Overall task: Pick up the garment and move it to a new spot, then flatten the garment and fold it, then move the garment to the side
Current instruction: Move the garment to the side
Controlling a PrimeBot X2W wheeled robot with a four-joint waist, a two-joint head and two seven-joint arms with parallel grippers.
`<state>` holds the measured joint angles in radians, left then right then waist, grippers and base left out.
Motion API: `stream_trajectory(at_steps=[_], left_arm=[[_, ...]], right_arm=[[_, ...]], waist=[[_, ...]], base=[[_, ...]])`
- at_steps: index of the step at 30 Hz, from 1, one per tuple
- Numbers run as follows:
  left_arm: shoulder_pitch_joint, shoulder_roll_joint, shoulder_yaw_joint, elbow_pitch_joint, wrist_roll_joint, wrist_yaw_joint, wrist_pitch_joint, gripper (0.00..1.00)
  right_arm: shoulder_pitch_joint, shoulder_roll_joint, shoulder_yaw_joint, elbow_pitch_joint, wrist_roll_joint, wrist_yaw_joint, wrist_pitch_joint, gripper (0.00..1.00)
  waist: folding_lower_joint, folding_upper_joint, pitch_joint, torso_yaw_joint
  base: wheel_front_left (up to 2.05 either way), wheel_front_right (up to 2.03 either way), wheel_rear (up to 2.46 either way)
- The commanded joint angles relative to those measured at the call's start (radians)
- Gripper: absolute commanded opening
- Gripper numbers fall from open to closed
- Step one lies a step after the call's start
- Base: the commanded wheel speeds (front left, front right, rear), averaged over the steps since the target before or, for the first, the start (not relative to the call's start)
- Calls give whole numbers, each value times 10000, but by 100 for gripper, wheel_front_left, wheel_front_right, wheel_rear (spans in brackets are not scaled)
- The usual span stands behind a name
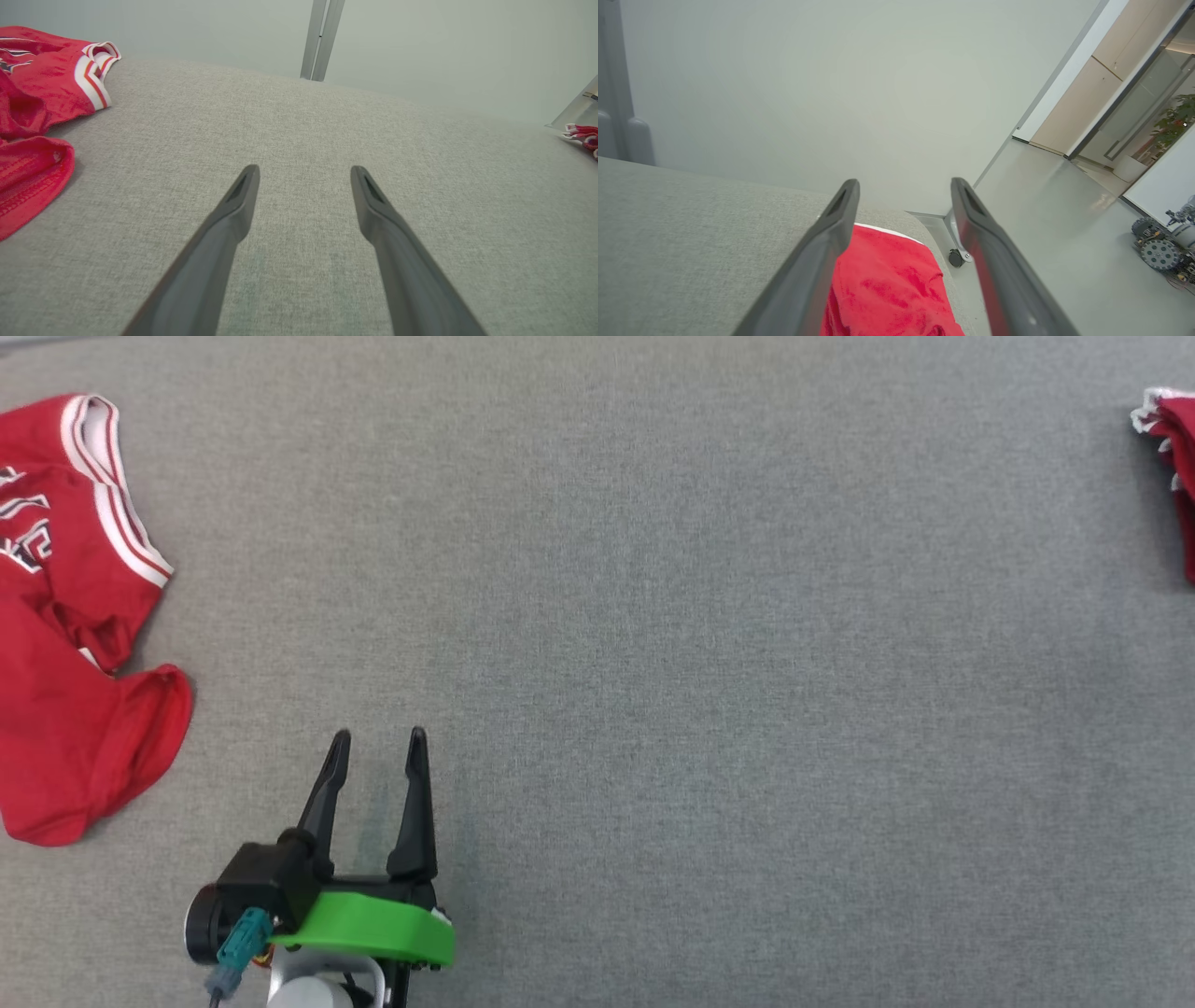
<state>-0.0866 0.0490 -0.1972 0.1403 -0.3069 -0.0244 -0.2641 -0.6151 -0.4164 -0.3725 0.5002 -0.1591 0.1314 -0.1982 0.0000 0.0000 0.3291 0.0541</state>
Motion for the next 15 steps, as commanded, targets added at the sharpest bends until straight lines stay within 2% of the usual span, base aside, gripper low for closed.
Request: stream_trajectory(at_steps=[1, 4, 7, 11, 15], left_arm=[[266, 38, 81, 24, -34, 80, -1, 100], [802, 41, 332, -95, 51, 145, -1, 100], [1266, 38, 618, -175, 385, 33, -1, 100], [1587, 44, 955, -83, 771, -256, -1, 100], [1684, 91, 1239, 93, 1064, -513, -1, 100]], right_arm=[[565, 83, 13, -272, 147, -14, -178, 100], [2052, 761, 60, -1105, 347, -14, -458, 100], [3409, 1623, 8, -2051, 437, -14, -601, 100], [4916, 2611, 331, -3149, 340, -14, -685, 100], [6240, 3301, 520, -4312, 367, -14, -667, 100]], waist=[[0, 0, -1444, 159], [0, 0, -2219, 269], [0, 0, -2693, 307], [0, 0, -3165, 334], [0, 0, -3476, 375]], base=[[0, 0, 0], [0, 0, 0], [0, 0, 0], [0, 0, 0], [0, 0, 0]])
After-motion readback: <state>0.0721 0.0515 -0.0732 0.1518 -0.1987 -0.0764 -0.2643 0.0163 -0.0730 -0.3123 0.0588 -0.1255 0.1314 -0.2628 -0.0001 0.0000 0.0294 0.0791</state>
